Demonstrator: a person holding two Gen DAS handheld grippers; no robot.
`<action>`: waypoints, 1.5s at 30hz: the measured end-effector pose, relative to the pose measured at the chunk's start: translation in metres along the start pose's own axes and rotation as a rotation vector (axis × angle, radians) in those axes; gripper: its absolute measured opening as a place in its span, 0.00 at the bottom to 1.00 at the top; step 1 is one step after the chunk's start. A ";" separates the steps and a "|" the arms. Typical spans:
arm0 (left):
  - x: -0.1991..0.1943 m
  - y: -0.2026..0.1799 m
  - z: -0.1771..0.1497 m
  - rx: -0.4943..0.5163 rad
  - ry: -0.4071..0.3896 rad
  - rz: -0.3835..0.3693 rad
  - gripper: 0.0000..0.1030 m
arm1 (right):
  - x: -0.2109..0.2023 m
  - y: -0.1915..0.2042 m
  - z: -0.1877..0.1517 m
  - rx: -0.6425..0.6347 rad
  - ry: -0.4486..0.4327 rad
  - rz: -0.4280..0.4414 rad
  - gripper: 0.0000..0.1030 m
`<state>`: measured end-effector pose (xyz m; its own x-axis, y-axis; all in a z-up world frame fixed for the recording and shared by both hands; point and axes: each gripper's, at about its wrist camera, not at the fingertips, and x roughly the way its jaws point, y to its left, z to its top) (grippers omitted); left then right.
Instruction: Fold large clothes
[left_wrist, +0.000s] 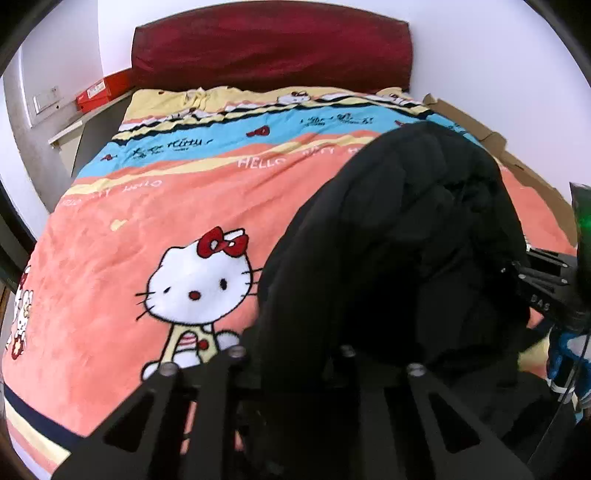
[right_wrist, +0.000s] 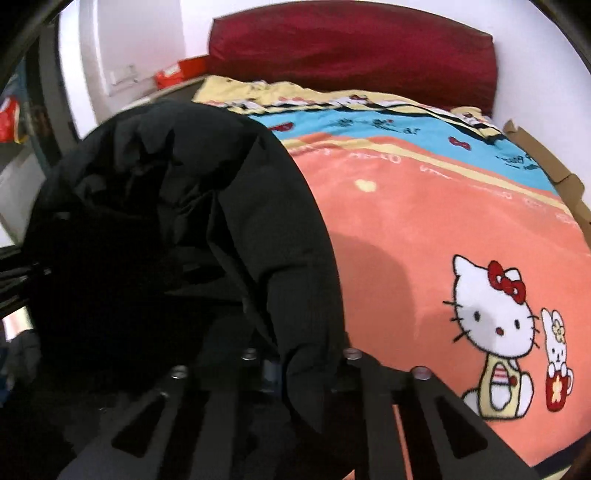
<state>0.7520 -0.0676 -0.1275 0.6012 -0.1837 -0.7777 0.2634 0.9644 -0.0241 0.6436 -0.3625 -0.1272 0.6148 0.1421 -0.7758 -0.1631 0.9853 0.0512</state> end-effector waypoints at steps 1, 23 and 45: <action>-0.012 -0.002 -0.004 0.017 -0.007 0.002 0.11 | -0.014 0.004 -0.002 0.000 -0.014 0.020 0.09; -0.286 0.015 -0.257 0.032 -0.159 -0.134 0.09 | -0.333 0.149 -0.218 -0.194 -0.158 0.209 0.09; -0.210 -0.019 -0.309 0.110 -0.115 -0.029 0.16 | -0.241 0.131 -0.300 -0.166 -0.039 0.088 0.11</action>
<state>0.3876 0.0114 -0.1572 0.6730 -0.2381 -0.7003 0.3593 0.9328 0.0282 0.2432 -0.2963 -0.1222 0.6213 0.2340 -0.7478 -0.3406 0.9401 0.0112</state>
